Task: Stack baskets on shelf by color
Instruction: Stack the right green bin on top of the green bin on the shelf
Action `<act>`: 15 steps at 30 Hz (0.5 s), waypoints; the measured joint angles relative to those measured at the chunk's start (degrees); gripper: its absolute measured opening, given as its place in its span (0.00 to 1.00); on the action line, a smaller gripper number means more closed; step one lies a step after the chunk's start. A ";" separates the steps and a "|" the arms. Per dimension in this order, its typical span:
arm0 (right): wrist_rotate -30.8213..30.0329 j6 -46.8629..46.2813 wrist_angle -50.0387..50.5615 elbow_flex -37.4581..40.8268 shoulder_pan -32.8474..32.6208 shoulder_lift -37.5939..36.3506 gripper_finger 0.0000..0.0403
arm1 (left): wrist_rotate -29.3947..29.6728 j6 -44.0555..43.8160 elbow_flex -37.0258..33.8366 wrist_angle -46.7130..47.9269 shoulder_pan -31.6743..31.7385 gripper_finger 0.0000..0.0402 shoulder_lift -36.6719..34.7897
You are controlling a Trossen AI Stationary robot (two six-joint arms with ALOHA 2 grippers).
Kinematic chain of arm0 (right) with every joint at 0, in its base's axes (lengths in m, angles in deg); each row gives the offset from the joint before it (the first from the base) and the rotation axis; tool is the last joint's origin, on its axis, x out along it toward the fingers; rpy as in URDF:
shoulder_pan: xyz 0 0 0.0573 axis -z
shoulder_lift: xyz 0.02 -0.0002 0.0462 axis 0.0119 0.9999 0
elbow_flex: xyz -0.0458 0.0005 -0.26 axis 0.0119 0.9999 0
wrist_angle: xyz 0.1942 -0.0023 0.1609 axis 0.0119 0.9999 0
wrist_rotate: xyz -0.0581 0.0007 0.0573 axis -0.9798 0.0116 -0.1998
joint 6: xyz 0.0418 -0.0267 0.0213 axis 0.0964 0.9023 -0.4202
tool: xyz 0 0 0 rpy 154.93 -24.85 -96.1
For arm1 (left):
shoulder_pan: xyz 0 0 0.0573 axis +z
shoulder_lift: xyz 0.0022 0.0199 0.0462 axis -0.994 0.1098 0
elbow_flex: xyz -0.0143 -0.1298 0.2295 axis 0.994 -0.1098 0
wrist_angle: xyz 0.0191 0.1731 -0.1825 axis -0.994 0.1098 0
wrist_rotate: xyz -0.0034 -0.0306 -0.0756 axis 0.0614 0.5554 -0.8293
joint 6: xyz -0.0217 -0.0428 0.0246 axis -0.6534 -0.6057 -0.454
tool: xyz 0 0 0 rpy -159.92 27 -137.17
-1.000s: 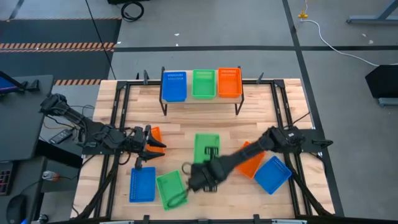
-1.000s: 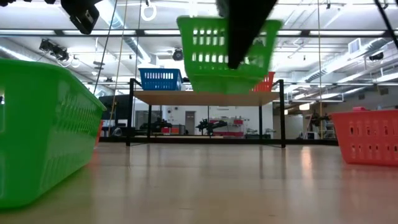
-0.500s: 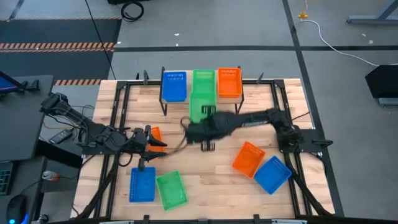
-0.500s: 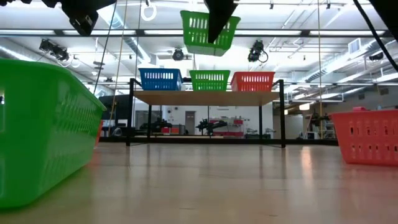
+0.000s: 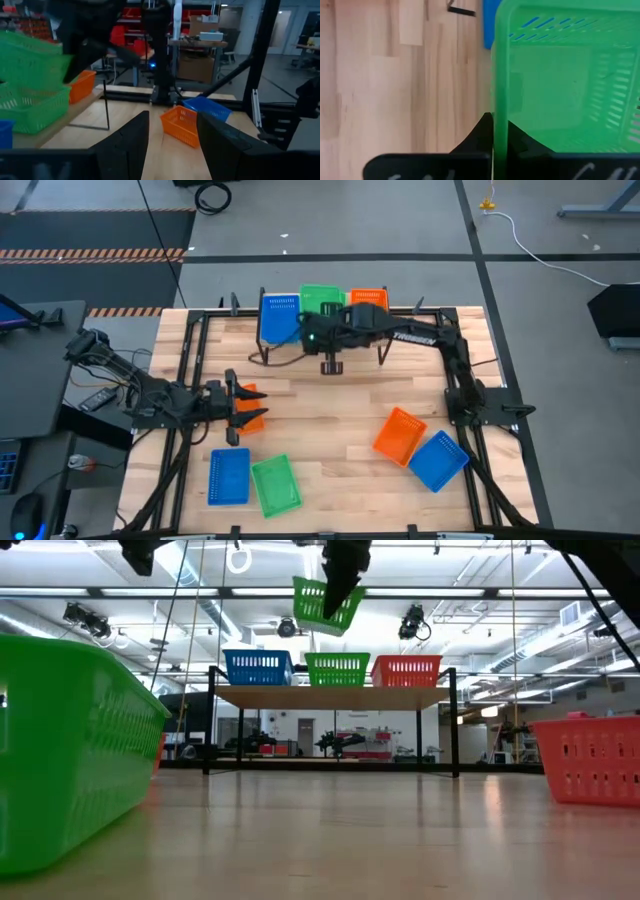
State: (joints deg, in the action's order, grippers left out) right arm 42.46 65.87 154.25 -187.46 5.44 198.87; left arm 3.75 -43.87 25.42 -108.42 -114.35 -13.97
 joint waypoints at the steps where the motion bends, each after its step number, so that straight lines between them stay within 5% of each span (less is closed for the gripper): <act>1: 0.55 0.41 -0.12 0.00 0.94 0.00 0.02 | 0.01 0.50 0.00 -0.36 0.00 0.43 -0.02; 15: 8.48 2.01 0.66 0.02 8.48 0.04 0.02 | -1.37 1.61 0.00 -0.39 4.67 0.43 -0.42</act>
State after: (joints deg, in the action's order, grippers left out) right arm 50.95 67.88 154.91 -187.44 13.92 198.91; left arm 2.39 -42.26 25.42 -108.81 -109.68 -14.38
